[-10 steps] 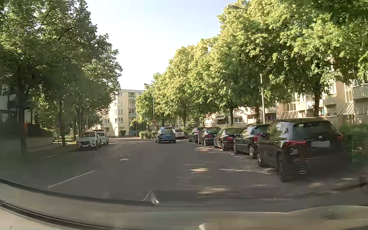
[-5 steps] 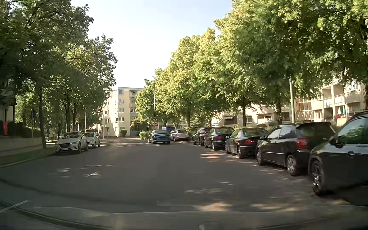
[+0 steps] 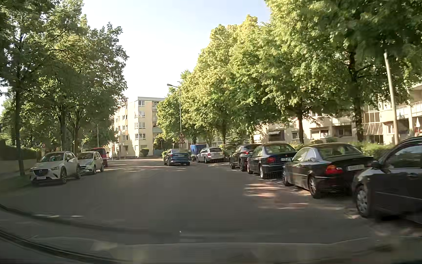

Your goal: Follow the waypoints while adhering to traffic rules and regulations

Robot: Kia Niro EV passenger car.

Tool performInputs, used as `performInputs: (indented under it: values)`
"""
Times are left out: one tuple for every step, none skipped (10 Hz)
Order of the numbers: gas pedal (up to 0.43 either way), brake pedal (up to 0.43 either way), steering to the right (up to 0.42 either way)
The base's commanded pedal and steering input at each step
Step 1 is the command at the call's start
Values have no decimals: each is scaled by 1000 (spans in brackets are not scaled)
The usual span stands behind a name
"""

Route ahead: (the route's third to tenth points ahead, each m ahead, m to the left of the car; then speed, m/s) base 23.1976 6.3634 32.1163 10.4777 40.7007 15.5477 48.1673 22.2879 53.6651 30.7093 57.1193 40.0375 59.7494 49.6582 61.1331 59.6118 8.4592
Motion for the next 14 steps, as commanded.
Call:
performInputs:
  values:
    - [0, 0, -53]
    - [0, 0, -53]
    - [28, 0, -52]
    - [87, 0, -52]
    - [98, 0, -54]
    - [110, 0, -55]
    - [110, 0, -55]
    - [110, 0, -56]
    - [98, 0, -56]
    - [98, 0, -56]
    - [98, 0, -56]
    - [67, 0, -56]
    - [59, 0, -56]
    - [59, 0, -56]
